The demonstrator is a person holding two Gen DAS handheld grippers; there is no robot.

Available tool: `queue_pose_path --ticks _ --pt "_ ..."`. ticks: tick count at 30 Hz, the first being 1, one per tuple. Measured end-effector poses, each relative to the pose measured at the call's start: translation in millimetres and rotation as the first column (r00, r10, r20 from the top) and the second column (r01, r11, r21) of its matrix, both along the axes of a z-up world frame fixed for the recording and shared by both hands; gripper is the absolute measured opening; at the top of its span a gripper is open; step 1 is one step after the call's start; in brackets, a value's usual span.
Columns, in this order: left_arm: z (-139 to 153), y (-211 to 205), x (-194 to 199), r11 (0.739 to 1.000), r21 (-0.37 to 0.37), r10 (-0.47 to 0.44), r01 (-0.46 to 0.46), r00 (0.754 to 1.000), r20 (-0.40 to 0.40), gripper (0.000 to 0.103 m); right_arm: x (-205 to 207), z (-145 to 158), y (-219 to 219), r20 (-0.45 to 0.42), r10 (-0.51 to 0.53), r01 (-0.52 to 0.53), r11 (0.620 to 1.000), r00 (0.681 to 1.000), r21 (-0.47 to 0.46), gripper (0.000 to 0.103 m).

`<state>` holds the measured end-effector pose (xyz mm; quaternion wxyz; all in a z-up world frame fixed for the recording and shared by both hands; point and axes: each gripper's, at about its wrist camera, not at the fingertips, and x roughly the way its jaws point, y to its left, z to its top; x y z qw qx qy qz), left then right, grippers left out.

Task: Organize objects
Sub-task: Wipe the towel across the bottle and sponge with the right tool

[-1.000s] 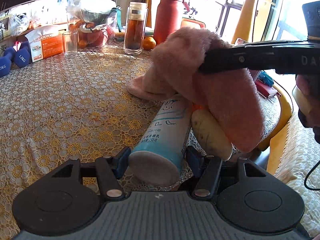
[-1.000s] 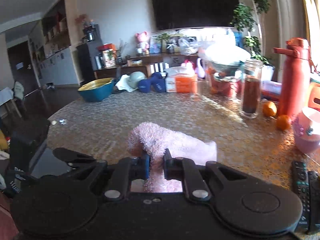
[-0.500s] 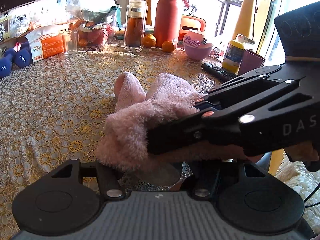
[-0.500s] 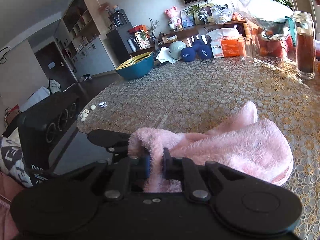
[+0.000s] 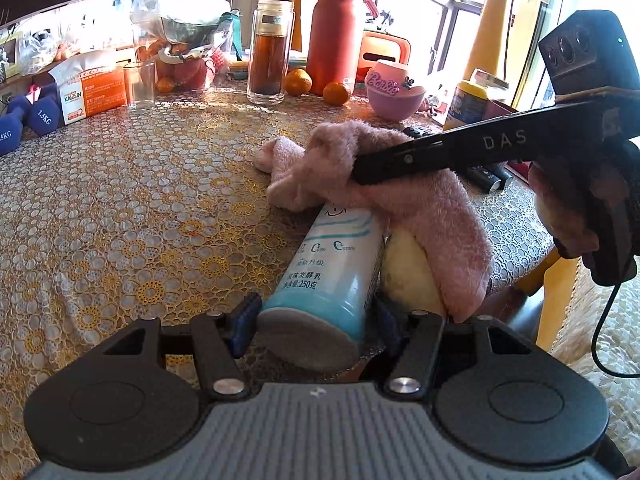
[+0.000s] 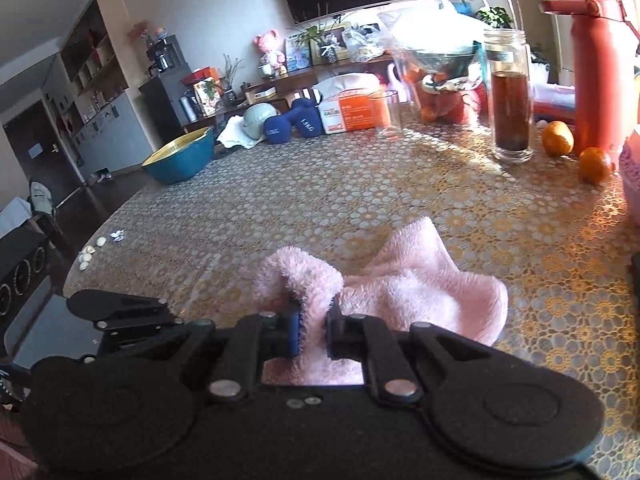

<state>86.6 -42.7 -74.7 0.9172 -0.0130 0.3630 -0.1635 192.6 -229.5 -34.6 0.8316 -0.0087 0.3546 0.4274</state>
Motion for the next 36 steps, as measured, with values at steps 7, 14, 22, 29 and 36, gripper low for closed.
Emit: queue_pose_path --ticks 7,14,22,29,36 --pt "0.3 1.4 0.6 1.000 -0.002 0.000 0.000 1.000 0.001 0.060 16.2 -0.3 -31.0 0.047 -0.169 0.171 0.985 0.984 -0.027 0.015" --pt "0.2 1.6 0.3 1.000 0.003 0.005 -0.005 1.000 0.013 0.060 31.2 -15.7 -46.1 -0.002 -0.247 0.246 0.966 0.969 -0.074 0.020" --pt "-0.7 11.4 0.0 0.999 0.010 0.037 -0.037 0.999 0.018 0.060 38.8 -27.8 -40.6 -0.012 -0.306 0.303 0.946 0.952 -0.115 0.053" --pt "-2.5 14.6 -0.4 0.999 0.008 0.043 -0.043 0.999 0.018 0.060 52.8 -35.0 -32.8 -0.087 -0.277 0.269 0.959 0.957 -0.090 0.054" --pt "-2.9 16.4 -0.1 0.999 -0.007 0.047 -0.047 0.999 0.015 0.060 54.9 -39.3 -30.3 -0.144 -0.266 0.265 0.964 0.953 -0.027 0.025"
